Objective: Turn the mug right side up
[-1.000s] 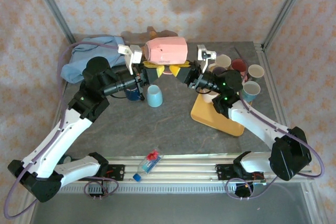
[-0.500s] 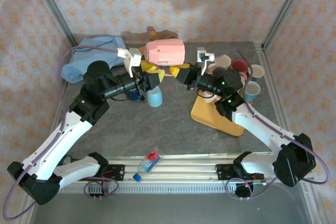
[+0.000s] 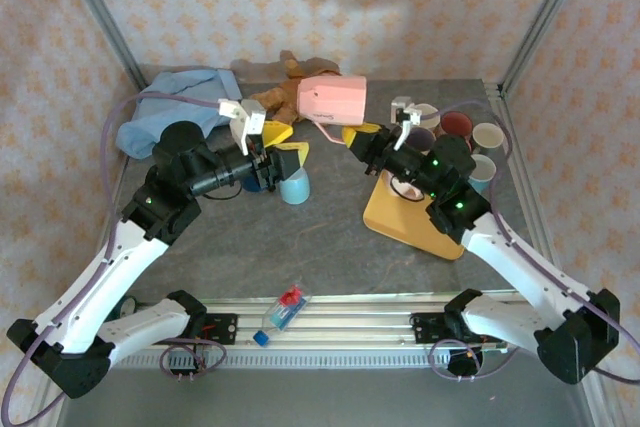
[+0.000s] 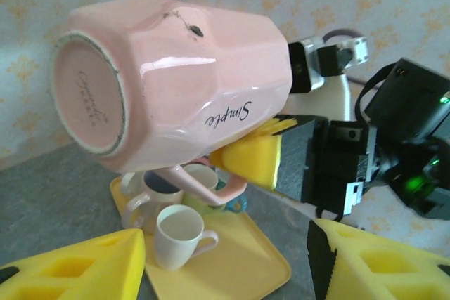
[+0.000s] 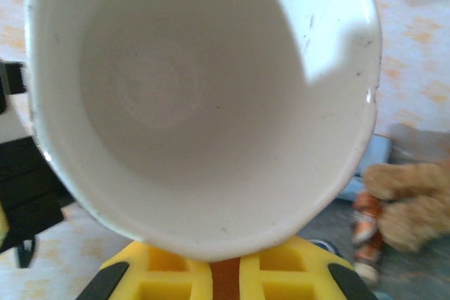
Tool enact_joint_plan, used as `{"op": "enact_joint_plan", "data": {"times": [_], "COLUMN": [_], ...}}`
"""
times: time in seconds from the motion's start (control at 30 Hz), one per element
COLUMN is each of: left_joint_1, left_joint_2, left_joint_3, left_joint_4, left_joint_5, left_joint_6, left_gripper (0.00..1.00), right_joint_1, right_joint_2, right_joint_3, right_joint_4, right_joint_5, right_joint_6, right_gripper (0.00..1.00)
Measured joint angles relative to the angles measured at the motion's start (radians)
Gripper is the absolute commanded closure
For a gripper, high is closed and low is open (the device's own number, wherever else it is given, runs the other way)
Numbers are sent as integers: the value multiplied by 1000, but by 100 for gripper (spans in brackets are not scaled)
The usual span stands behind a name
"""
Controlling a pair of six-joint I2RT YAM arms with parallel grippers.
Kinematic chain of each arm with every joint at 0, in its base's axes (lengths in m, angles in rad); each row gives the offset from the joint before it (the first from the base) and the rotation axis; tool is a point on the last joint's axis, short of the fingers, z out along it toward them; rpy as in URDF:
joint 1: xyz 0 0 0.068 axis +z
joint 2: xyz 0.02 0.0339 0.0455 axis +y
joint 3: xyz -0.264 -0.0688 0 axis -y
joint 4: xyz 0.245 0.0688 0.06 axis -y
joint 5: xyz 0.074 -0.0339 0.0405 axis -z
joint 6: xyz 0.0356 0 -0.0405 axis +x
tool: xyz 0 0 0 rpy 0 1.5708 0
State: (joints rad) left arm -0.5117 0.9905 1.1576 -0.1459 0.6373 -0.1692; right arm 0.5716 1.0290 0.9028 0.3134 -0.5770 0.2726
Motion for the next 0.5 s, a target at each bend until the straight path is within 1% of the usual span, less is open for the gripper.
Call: {"op": "enact_joint_plan", "data": {"times": [0.27, 0.5], "left_joint_1": [0, 0], "left_joint_2": [-13, -16], "left_joint_3": [-3, -11], "left_joint_4": [-103, -166], "left_joint_5": [-48, -80], "left_joint_6": [75, 127], "left_gripper": [35, 33], "right_joint_1": [0, 0], "right_joint_2": [-101, -157], "right_joint_3": [31, 42], "right_joint_4": [-396, -627], "right_joint_5": [258, 425], "right_joint_6": [-127, -163], "right_gripper": [100, 100]}}
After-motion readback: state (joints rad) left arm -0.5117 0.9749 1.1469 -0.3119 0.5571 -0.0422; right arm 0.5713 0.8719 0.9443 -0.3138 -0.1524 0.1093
